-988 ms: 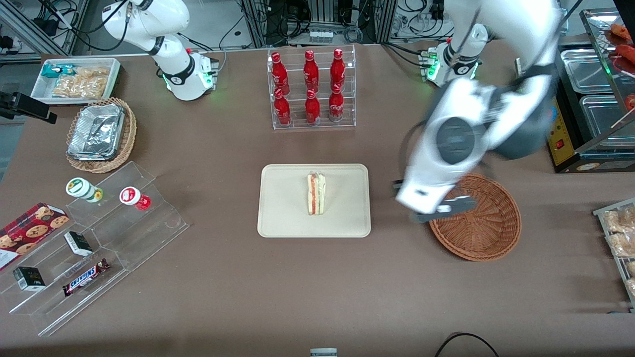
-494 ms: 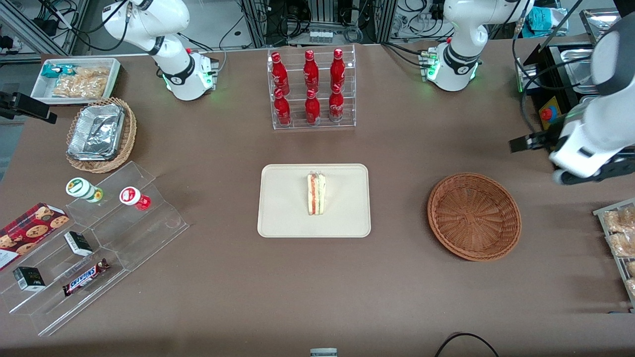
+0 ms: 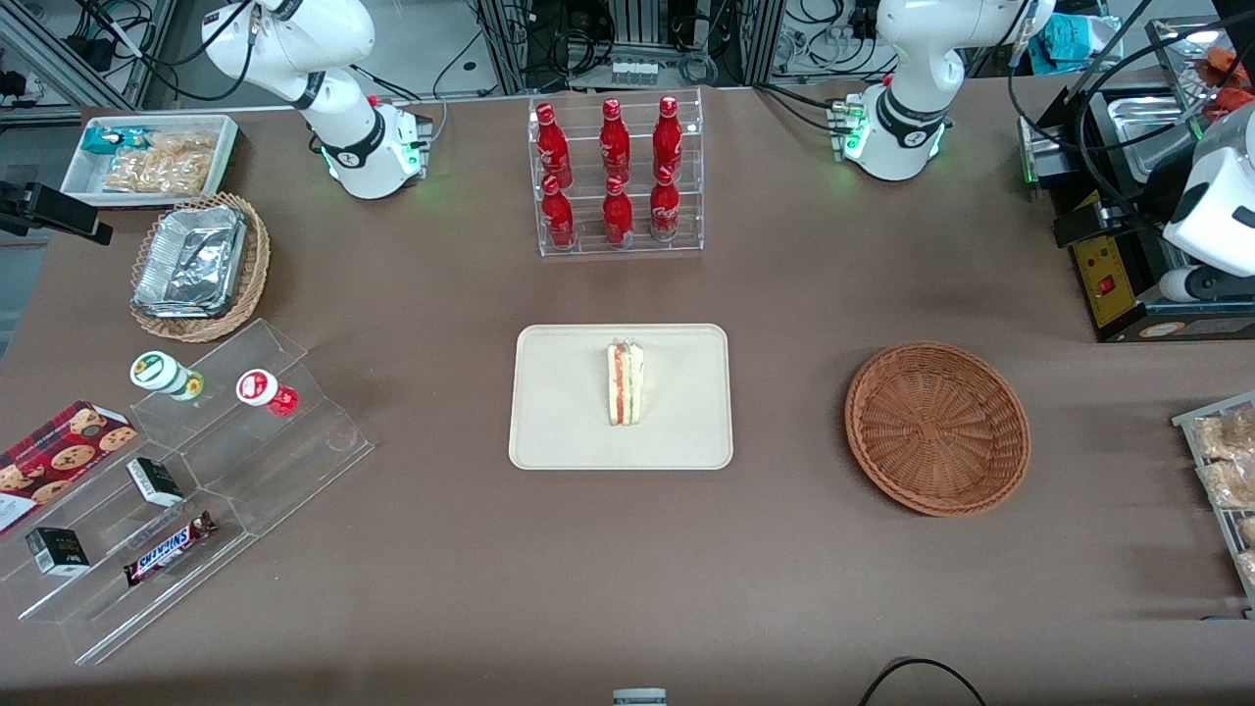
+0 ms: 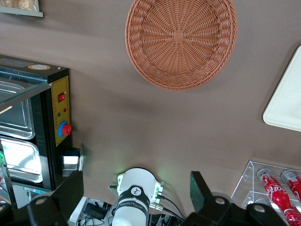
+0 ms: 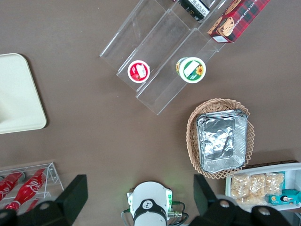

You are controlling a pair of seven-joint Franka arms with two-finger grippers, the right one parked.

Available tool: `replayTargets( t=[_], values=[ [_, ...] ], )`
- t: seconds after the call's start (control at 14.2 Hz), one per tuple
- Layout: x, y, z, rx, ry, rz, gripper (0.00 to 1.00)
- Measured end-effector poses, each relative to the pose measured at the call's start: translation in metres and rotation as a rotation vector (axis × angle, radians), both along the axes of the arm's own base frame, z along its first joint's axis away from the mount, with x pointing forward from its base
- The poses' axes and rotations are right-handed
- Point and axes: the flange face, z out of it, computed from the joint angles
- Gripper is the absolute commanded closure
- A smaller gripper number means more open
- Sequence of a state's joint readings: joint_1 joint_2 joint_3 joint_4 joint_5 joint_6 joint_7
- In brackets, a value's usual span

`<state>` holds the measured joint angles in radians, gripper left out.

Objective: Place sandwich from basket to tray

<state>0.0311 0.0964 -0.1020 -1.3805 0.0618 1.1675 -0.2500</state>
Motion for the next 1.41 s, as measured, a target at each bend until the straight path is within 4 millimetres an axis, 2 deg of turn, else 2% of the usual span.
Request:
replayTargets(
  t=[0.14, 0.35, 0.49, 0.71, 0.92, 1.2, 1.41],
  values=[
    [0.006, -0.003, -0.005, -0.005, -0.006, -0.007, 0.0],
    [0.012, -0.011, 0.001, -0.042, -0.023, -0.016, 0.0],
    [0.011, -0.011, 0.006, -0.056, -0.031, -0.011, 0.0],
    [0.011, -0.009, 0.001, -0.055, -0.019, -0.008, 0.0],
    [0.004, -0.009, -0.001, -0.052, -0.04, -0.007, 0.0],
    [-0.016, 0.002, -0.006, -0.047, -0.071, 0.014, 0.0],
    [-0.018, -0.007, -0.006, -0.048, -0.077, -0.003, 0.0]
  ],
)
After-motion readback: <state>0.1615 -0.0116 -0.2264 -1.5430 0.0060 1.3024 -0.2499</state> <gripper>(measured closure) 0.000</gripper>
